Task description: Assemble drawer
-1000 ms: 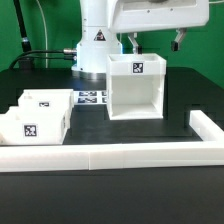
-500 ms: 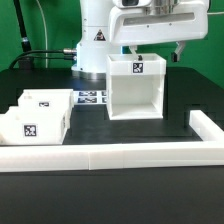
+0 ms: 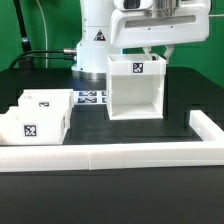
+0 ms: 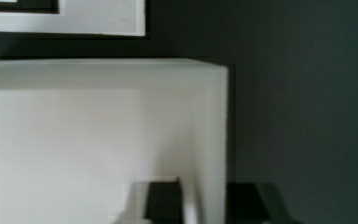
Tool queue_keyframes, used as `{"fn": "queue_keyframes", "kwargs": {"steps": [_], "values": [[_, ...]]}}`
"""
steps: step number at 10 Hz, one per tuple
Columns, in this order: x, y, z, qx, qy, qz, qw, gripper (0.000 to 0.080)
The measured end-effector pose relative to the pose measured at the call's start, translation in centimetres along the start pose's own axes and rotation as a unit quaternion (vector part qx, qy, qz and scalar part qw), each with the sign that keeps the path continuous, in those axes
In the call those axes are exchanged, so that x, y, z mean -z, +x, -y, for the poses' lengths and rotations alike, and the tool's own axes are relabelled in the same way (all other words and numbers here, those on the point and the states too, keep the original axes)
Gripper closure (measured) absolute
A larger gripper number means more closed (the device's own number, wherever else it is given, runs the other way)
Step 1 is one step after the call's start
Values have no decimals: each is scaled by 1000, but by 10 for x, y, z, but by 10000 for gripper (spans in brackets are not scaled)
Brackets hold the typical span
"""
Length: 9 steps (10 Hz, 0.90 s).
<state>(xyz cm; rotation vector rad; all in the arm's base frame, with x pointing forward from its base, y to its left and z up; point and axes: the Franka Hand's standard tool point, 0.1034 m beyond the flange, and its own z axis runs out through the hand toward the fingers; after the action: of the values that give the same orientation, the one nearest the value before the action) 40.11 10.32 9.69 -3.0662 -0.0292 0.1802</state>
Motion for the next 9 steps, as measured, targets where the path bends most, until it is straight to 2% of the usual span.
{"fn": "queue_keyframes", "kwargs": {"steps": [1,7,9], "values": [[0,0,0,0,0,0,1000,762],[1,4,-2,8,1,-1,1000,762],[5,39,-6,13,8,-15,1000,761]]}}
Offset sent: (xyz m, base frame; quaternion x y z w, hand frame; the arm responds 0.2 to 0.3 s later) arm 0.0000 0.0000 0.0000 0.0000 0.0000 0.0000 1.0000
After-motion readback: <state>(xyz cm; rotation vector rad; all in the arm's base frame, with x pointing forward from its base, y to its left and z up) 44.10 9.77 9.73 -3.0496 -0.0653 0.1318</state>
